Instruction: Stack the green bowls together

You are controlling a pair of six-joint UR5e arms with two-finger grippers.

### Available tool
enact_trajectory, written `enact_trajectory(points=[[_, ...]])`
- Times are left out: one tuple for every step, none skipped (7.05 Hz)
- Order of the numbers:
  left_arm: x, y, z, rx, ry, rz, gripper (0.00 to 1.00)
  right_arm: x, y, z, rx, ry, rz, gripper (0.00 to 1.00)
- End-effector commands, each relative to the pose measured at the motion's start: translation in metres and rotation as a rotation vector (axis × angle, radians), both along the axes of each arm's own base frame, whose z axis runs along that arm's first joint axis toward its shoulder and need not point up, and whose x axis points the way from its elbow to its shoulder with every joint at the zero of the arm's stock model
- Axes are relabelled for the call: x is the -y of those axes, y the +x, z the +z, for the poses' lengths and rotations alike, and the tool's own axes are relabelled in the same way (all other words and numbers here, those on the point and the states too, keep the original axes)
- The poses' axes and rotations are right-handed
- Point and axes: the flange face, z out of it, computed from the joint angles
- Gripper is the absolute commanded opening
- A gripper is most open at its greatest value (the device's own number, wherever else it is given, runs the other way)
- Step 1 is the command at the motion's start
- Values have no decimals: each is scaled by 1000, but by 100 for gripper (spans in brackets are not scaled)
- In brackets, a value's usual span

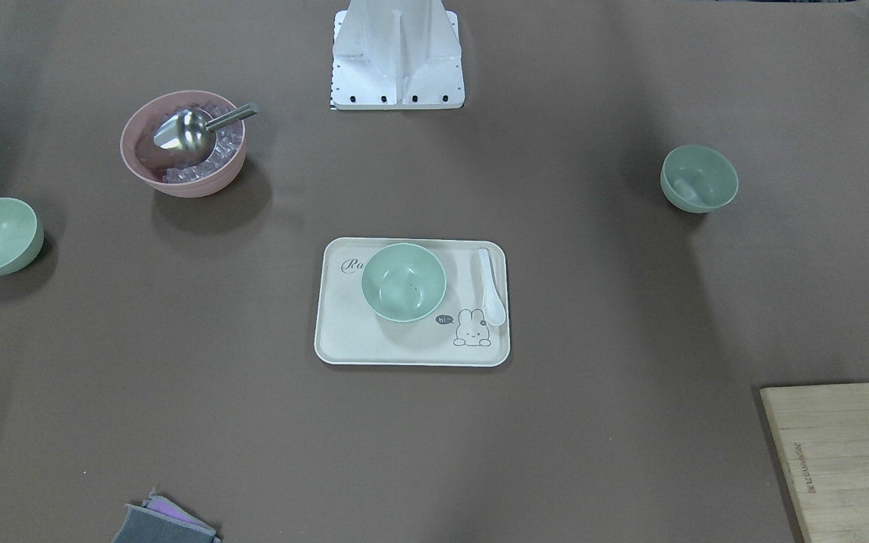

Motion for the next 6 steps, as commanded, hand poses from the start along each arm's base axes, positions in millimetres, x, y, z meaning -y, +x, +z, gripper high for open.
enact_trajectory(points=[[0,1,-3,-7,8,4,99,-4,-4,-3,60,18,-14,100],[0,2,-4,-14,8,6,98,-5,-7,-6,92,17,-21,100],[1,2,-5,-15,14,6,99,-3,-15,-11,103,25,-39,100],[1,2,-6,-15,21,5,99,0,-39,-15,105,20,-80,100],[1,2,-7,-14,24,4,99,4,-67,-30,119,-53,-56,100],[1,4,-5,-14,22,9,99,3,-105,-31,88,-138,-46,99]])
